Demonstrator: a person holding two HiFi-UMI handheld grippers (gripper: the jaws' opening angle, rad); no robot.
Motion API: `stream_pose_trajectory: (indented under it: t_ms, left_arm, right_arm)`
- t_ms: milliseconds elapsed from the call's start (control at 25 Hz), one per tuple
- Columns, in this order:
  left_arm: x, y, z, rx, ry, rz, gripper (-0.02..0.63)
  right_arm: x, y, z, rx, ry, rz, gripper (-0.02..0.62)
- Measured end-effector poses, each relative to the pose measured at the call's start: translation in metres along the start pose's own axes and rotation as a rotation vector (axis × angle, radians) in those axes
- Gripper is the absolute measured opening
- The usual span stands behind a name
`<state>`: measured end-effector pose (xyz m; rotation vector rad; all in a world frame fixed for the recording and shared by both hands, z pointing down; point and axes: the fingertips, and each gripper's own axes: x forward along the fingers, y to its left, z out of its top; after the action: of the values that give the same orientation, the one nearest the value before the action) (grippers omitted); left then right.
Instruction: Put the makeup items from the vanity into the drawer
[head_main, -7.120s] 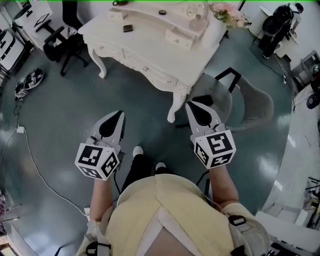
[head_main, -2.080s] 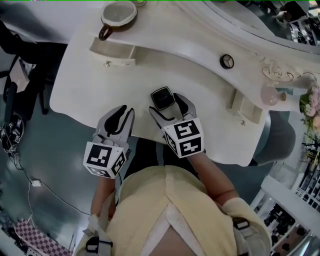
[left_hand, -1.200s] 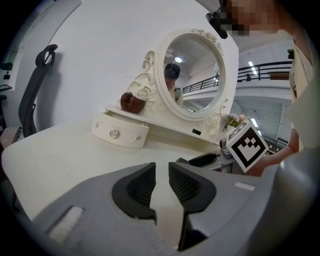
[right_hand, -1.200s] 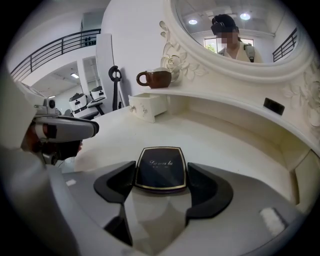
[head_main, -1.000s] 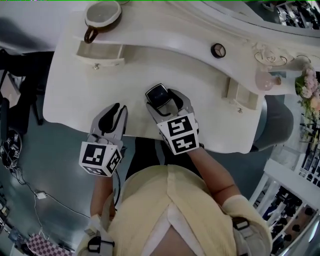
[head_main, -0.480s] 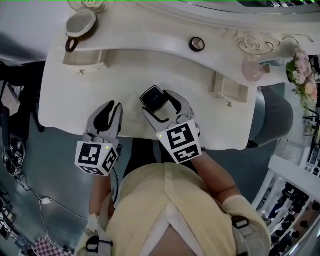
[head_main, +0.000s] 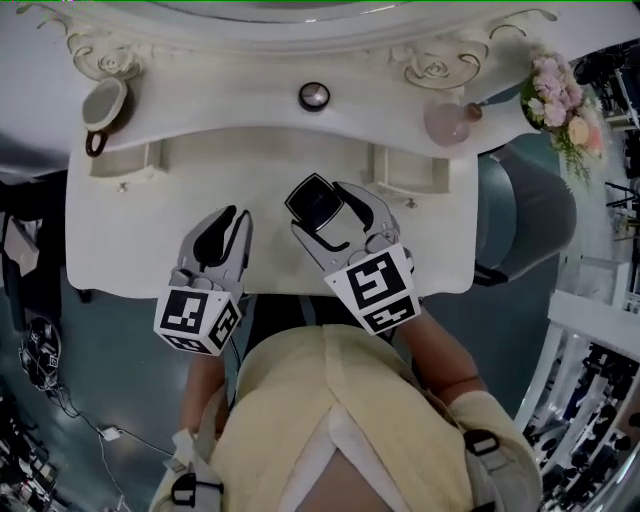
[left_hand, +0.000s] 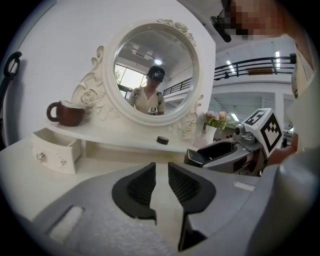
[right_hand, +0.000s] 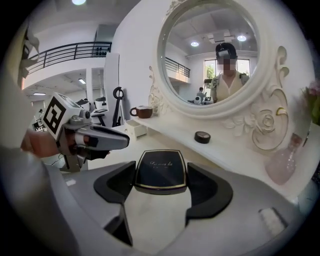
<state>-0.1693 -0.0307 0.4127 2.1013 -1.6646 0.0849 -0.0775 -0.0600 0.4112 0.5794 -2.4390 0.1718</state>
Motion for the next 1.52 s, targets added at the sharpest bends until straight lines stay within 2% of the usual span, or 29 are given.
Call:
stream_pose_trajectory:
  t_ms: [400, 880, 1200, 1320, 1520]
  left_arm:
    - [0.060, -0.069, 0.013, 0.062, 0.030, -0.159, 0.075]
    - [0.111, -0.119, 0.018, 0.098, 0.055, -0.281, 0.072]
    - [0.136, -0.142, 0.022, 0.105, 0.062, -0.354, 0.071]
    - [0.142, -0.149, 0.023, 0.106, 0.064, -0.372, 0.071]
    - [0.148, -0.156, 0.023, 0.114, 0.066, -0.398, 0.071]
  right_arm:
    - [-0.052, -0.080, -0.026, 0.050, 0.025, -0.120, 0.322]
    - [-0.079, -0.146, -0.055, 0.133, 0.094, -0.139, 0.323]
    - [-0.083, -0.167, -0.078, 0.295, 0.228, -0.032, 0.322]
    - [-0.081, -0.174, -0.083, 0.312, 0.282, -0.013, 0.324]
    - [-0.074, -0.172, -0.093, 0.353, 0.383, 0.076, 0.324]
